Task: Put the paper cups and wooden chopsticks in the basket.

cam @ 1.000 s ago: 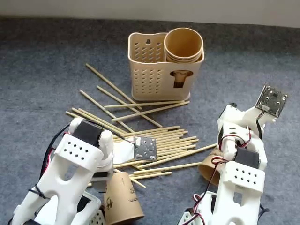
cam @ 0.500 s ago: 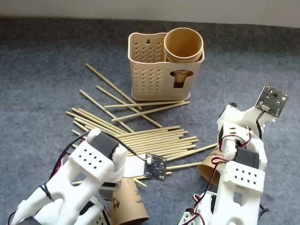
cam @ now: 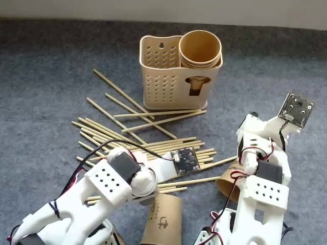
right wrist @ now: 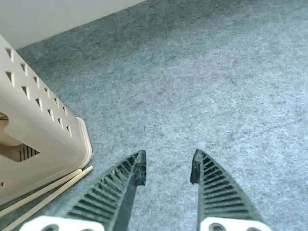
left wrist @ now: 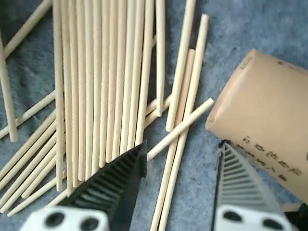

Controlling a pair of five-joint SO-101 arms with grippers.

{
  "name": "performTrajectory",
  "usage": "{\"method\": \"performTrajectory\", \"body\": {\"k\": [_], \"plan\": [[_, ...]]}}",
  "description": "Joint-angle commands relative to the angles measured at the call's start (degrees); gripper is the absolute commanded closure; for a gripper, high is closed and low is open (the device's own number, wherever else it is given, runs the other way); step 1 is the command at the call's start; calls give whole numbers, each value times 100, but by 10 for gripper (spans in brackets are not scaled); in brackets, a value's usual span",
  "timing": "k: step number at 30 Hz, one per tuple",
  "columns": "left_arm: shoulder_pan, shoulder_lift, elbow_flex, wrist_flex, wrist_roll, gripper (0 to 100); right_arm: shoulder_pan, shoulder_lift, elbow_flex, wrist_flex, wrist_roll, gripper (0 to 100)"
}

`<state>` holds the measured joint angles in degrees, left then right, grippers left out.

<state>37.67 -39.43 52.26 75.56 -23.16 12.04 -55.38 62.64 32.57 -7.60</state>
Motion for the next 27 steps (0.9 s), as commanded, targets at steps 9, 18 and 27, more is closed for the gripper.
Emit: {"method": "performTrajectory", "body": {"k": [9, 18, 27], "plan": [[136, -136, -1701, 1231, 923, 765, -75, -57, -22, -127, 0, 840], [1262, -136, -1719, 1987, 958, 769, -75, -57, -22, -127, 0, 840], [1982, -171, -1446, 2004, 967, 769, -66, -57, -22, -127, 0, 840]]}}
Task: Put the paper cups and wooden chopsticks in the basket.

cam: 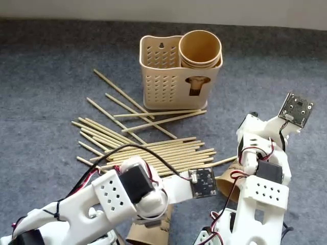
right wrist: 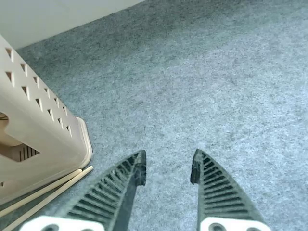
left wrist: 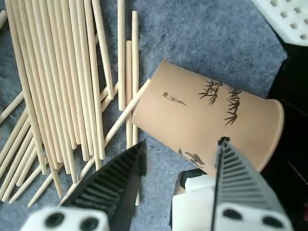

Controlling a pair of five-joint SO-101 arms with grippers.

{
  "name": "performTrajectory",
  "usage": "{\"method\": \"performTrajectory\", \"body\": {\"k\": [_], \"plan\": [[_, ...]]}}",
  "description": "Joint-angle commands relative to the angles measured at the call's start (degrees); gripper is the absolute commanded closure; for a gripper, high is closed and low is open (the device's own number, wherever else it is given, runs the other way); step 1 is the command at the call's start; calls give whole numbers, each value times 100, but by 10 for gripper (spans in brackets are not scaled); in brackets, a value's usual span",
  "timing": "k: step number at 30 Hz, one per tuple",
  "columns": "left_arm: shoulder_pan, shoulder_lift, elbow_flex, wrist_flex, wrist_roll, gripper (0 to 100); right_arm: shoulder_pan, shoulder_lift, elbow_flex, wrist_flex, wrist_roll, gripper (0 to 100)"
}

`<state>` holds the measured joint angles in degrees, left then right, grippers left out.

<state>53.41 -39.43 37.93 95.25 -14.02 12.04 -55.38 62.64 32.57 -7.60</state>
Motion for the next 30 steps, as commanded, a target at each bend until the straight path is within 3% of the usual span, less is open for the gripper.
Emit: {"method": "performTrajectory", "body": {"k": [1, 6, 15, 21, 30], "plan": [[541, -242, 145, 26, 53, 769, -66, -57, -22, -127, 0, 840], [989, -857, 681, -18, 35, 765, -66, -57, -22, -127, 0, 840], [998, -1095, 1007, -237, 26, 765, -66, -57, -22, -127, 0, 840], [936, -1130, 2141, -1398, 18, 768, -75, -57, -22, -127, 0, 840], [-787, -1147, 1358, -1609, 9, 765, -92, -57, -22, -127, 0, 840]]}}
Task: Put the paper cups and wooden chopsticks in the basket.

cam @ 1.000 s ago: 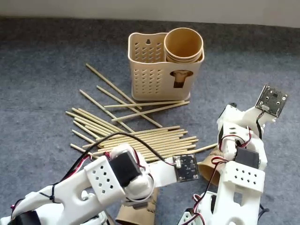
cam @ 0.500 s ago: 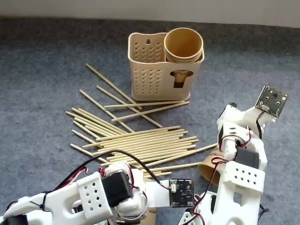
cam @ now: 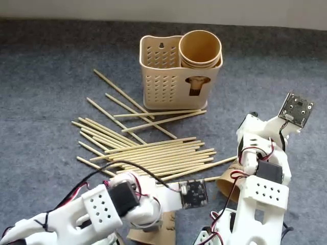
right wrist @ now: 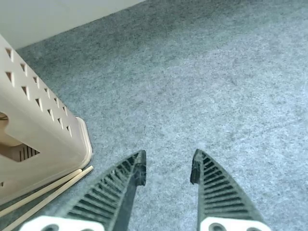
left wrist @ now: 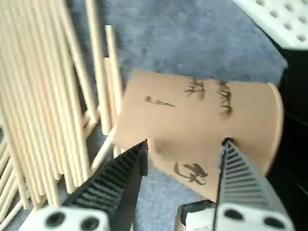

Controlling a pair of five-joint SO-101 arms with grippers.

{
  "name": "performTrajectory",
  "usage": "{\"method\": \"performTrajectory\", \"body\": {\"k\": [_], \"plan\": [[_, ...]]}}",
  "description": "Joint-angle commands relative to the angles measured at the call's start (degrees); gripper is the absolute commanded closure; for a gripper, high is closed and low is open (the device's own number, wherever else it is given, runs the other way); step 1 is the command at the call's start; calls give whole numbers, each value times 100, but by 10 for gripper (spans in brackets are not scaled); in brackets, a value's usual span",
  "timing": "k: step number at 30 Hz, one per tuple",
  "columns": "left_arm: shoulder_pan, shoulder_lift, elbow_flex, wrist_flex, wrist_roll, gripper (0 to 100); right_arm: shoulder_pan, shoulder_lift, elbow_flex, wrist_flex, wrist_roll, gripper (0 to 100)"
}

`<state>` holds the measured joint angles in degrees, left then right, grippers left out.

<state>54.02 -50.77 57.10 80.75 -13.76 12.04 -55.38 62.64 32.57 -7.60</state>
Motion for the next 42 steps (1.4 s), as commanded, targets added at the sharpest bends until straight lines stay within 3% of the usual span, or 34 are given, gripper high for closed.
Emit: {"method": "performTrajectory", "body": {"k": [1, 8, 11, 16, 21, 29, 35, 42], "plan": [[-1024, -13, -690, -202, -18, 765, -92, -57, -22, -127, 0, 840], [-2220, -13, -1147, -1196, -18, 765, -84, -57, -22, -127, 0, 840], [-2281, -13, -1578, -993, -9, 764, -84, -57, -22, -127, 0, 840], [-1376, -13, -2334, 659, -9, 764, -75, -57, -22, -127, 0, 840], [-497, -13, -2510, 1521, 9, 765, -75, -57, -22, -127, 0, 840], [224, -22, -2070, 1767, 0, 766, -75, -57, -22, -127, 0, 840], [1305, -22, -1244, 1723, 18, 768, -75, -57, -22, -127, 0, 840], [1631, -13, -989, 1380, 18, 769, -75, -57, -22, -127, 0, 840]]}}
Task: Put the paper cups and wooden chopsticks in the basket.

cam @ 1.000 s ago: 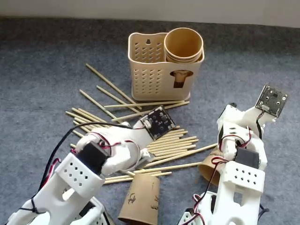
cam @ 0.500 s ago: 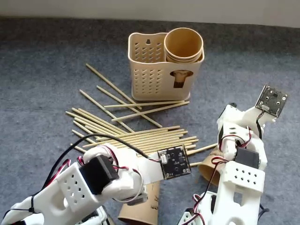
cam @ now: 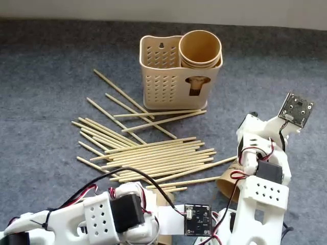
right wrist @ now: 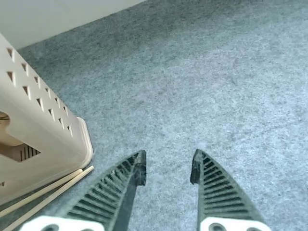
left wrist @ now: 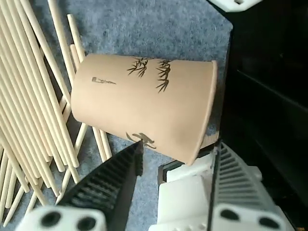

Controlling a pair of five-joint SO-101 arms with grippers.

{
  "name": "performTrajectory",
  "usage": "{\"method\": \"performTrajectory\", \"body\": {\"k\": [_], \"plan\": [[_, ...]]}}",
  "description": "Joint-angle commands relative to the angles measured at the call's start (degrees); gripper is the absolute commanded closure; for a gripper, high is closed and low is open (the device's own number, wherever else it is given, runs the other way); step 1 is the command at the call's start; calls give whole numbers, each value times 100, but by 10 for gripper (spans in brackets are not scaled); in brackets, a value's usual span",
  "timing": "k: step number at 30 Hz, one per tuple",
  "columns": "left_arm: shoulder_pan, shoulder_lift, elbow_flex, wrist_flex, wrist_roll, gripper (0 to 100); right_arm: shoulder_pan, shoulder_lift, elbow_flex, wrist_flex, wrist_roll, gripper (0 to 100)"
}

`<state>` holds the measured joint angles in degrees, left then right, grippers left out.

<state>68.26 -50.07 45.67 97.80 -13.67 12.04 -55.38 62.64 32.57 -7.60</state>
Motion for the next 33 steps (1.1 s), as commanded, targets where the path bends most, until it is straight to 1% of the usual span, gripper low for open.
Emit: {"method": "performTrajectory", "body": {"k": [1, 5, 7, 9, 13, 21, 25, 33], "plan": [[171, -84, 277, -519, 9, 769, -75, -57, -22, -127, 0, 840], [-224, -84, 1033, -1336, -18, 769, -75, -57, -22, -127, 0, 840], [-567, -92, 1182, -1609, -26, 769, -75, -57, -22, -127, 0, 840], [-919, -92, 1103, -1688, -26, 769, -75, -57, -22, -127, 0, 840], [-1473, -92, 453, -1688, -26, 769, -75, -57, -22, -127, 0, 840], [-2396, -92, -418, -1732, -26, 769, -75, -57, -22, -127, 0, 840], [-2879, -92, -462, -1767, -26, 769, -75, -57, -22, -127, 0, 840], [-3574, -84, 171, -2620, -18, 769, -75, -57, -22, -127, 0, 840]]}}
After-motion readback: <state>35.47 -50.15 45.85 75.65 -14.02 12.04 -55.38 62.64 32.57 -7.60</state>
